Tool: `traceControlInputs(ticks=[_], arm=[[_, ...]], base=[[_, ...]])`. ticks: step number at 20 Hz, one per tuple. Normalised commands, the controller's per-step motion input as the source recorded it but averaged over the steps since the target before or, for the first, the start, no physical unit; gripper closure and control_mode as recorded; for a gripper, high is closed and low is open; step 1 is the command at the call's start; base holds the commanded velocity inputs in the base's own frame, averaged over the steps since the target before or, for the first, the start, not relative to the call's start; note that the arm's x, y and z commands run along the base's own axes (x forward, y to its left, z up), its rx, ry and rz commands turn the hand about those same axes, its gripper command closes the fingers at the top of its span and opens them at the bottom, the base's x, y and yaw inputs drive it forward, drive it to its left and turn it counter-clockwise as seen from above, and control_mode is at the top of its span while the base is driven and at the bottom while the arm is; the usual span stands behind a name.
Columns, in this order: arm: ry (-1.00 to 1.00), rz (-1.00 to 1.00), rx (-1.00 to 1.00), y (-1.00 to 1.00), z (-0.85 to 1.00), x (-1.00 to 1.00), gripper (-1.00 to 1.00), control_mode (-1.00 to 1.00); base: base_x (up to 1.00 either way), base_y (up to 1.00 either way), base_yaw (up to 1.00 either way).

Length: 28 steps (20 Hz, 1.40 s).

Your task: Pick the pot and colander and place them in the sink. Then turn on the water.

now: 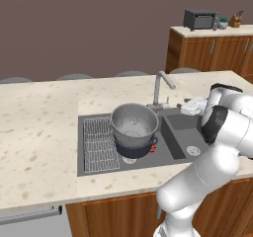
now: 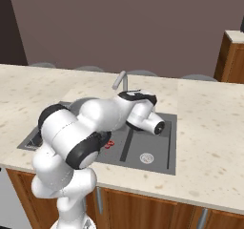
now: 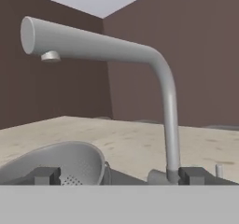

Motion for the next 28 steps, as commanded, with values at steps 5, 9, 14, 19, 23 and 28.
traceControlInputs(ticks=[5, 9, 14, 19, 23, 28], arm=[[0.0, 0.0, 0.0, 0.0, -0.04, 0.18, -1.0, -1.0], [0.0, 0.0, 0.0, 0.0, 0.0, 0.19, -1.0, -1.0], [-0.02, 0.0, 0.0, 0.0, -0.01, 0.14, -1.0, -1.0], [-0.03, 0.0, 0.0, 0.0, -0.11, 0.13, -1.0, -1.0], [-0.02, 0.0, 0.0, 0.0, -0.16, 0.14, -1.0, -1.0], [-0.01, 0.0, 0.0, 0.02, -0.03, 0.2, -1.0, -1.0]], base=[[0.0, 0.0, 0.0], [0.0, 0.0, 0.0], [0.0, 0.0, 0.0], [0.0, 0.0, 0.0], [0.0, 0.0, 0.0], [0.0, 0.0, 0.0]])
